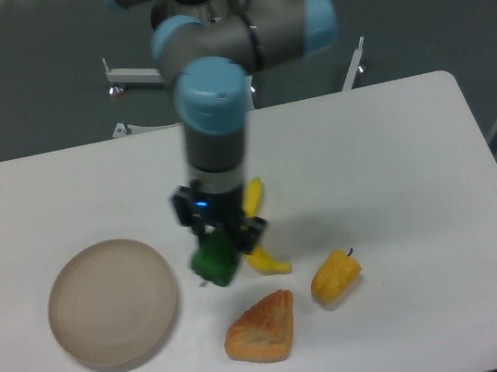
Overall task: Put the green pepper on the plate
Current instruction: 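Carry the green pepper past the banana over to the beige plate, then lower the green pepper onto the plate and open the gripper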
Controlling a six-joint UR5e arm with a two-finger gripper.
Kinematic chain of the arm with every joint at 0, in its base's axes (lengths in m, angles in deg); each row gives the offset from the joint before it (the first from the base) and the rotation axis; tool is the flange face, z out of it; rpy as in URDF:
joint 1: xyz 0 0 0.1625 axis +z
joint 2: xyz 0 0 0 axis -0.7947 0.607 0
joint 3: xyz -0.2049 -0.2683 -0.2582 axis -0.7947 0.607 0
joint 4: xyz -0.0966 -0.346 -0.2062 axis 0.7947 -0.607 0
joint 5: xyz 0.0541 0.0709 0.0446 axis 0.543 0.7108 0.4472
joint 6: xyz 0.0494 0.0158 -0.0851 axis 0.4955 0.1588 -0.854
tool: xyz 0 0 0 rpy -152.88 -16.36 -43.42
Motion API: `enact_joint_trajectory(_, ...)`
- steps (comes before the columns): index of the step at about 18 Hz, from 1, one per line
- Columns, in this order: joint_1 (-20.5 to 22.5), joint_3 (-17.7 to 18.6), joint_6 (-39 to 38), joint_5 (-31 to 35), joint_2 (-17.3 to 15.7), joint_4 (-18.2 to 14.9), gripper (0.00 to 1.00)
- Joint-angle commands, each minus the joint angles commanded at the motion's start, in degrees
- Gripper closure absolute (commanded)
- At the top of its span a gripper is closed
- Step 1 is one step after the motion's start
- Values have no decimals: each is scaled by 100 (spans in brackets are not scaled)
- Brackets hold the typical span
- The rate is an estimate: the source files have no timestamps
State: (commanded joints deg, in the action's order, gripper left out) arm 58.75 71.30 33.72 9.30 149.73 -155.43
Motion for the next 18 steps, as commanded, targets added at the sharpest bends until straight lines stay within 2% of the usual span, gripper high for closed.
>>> enact_joint_trajectory(2, -238, 35, -545, 17, 26, 9, 66)
enact_joint_trajectory(5, -536, 70, -890, 70, 184, 88, 66)
enact_joint_trajectory(10, -836, 211, -1672, 377, 483, 781, 66)
enact_joint_trajectory(14, -977, 220, -1735, 658, 808, 1019, 66)
enact_joint_trajectory(18, -977, 211, -1735, 721, 931, 1204, 66)
